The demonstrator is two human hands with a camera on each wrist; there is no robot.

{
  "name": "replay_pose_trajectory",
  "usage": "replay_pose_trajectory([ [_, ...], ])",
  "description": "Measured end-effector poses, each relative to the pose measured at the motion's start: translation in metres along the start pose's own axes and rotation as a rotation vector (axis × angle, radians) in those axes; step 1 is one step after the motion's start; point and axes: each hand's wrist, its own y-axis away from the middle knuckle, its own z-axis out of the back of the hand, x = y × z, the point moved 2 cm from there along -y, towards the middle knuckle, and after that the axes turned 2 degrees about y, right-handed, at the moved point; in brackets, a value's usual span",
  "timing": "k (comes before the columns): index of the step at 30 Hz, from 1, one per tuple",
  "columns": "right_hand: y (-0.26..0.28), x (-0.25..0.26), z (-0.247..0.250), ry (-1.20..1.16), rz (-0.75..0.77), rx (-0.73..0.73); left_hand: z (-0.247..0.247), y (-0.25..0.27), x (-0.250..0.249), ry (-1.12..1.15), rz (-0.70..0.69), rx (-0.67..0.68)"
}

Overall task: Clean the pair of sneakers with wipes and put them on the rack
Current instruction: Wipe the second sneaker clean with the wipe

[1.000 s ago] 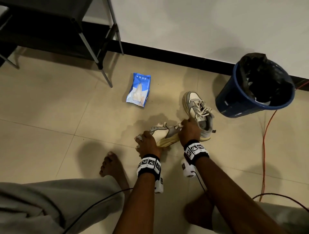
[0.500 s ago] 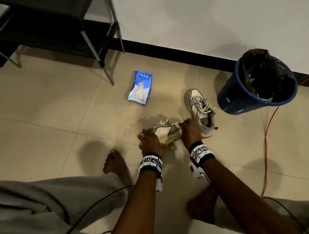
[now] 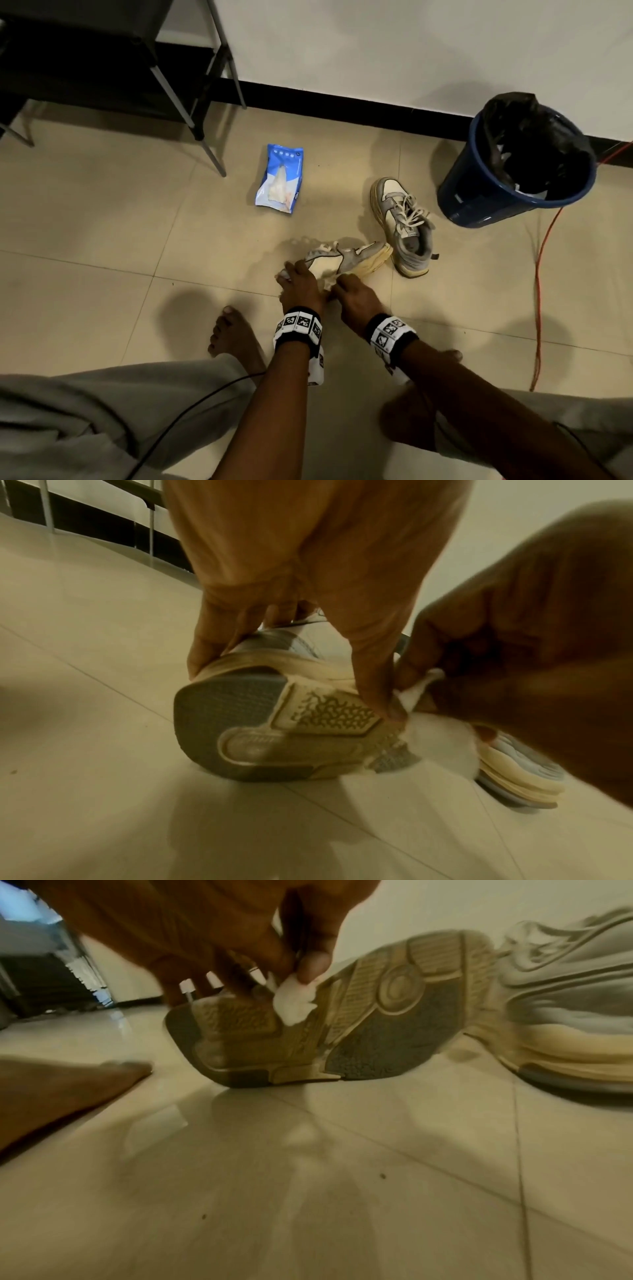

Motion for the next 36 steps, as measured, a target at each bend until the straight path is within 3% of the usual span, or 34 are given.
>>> replay_pose_trajectory([
  [3,0.002,-0.016,-0.003,-0.052,0.001,-0.006,0.005,-0.001,0.001,-0.095,-0.040,0.141],
  [6,0.003,-0.007,-0.010,-0.110,-0.079,-0.054,0.008,-0.004,0.008,-0.131,-0.094,0.125],
  [11,0.007,0.044,-0.022,-0.261,-0.066,-0.080,0.016,-0.007,0.021,-0.132,-0.155,0.133],
  [16,-0.004,-0.022,0.014,-0.072,-0.187,-0.117,0.018,-0.005,0.027,0.014,-0.182,0.072],
  [24,-0.013,-0.081,0.038,-0.129,-0.452,-0.364,0.006,0.008,0.011,0.049,-0.169,0.054],
  [27,-0.029,-0.095,0.048,-0.155,-0.560,-0.388,0.006,0.008,0.025,0.027,-0.123,0.045],
  [33,-0.032,-0.039,0.030,-0.003,-0.416,-0.161,0.014,0.007,0.009,-0.178,0.039,0.037],
  [36,-0.021,-0.052,0.035,-0.061,-0.405,-0.208,0.008,0.008,-0.028,-0.150,-0.077,-0.041],
])
